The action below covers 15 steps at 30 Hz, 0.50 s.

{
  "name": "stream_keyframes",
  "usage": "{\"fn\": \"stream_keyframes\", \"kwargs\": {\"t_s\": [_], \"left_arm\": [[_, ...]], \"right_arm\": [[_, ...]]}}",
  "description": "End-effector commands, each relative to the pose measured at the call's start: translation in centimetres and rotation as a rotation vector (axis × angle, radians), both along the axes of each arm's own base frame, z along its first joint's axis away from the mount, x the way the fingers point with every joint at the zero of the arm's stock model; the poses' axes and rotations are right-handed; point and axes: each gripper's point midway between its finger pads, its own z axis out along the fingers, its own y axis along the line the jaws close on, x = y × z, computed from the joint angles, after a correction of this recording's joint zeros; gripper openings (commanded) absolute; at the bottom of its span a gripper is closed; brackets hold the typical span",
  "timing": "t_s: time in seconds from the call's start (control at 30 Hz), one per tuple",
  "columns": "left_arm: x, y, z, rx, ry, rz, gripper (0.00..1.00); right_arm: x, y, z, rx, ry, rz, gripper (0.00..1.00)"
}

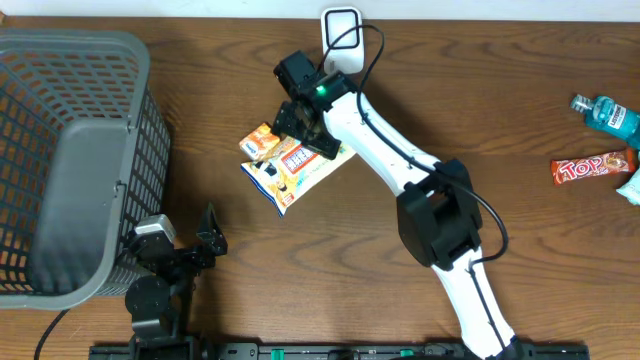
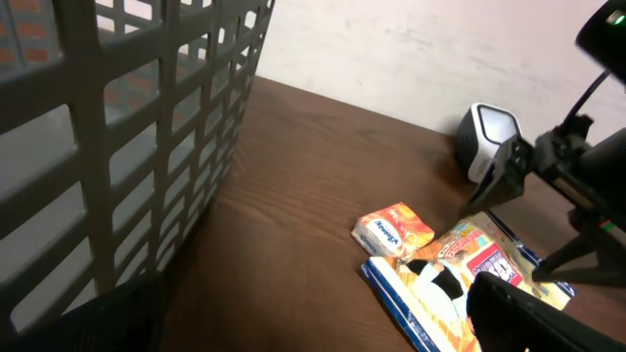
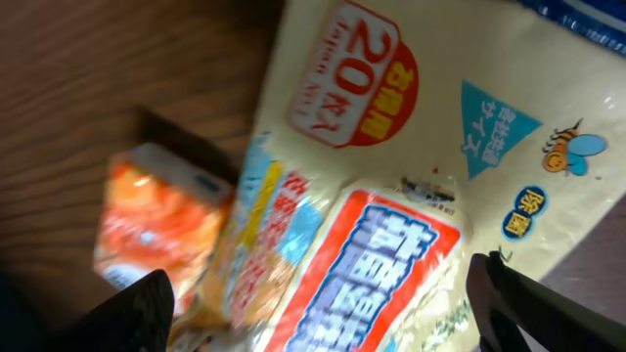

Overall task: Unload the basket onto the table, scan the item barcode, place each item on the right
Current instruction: 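Move the right gripper left to the wipes pack and grasp it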

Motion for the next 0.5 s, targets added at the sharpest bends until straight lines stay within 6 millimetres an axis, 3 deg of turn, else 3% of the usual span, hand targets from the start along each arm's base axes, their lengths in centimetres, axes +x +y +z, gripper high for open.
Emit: {"fn": "stream_keyframes", "kwargs": {"t_s": [0.0, 0.13, 0.3, 0.4, 0.47], "left_arm": [[0.0, 0.1, -1.4, 0.000, 0.033, 0.003, 0.98], [0.0, 0.1, -1.4, 0.000, 0.033, 0.003, 0.98], [0.0, 0.1, -1.4, 0.000, 0.033, 0.003, 0.98], [0.0, 0.1, -1.4, 0.000, 0.033, 0.003, 0.98], [0.0, 0.1, -1.4, 0.000, 0.033, 0.003, 0.97]], "right_arm": [[-0.4, 0.4, -0.7, 0.031, 0.047, -0.029, 0.89], [-0.8, 0.9, -1.6, 0.030, 0.069, -0.066, 0.95], [-1.9, 0.7, -4.9, -0.005, 0.162, -0.183, 0.86], [-2.6, 0.3, -6.9, -0.038, 0.208, -0.220, 0.69], [-2.9, 0.2, -7.7, -0.044, 0.226, -0.222, 0.45]]}}
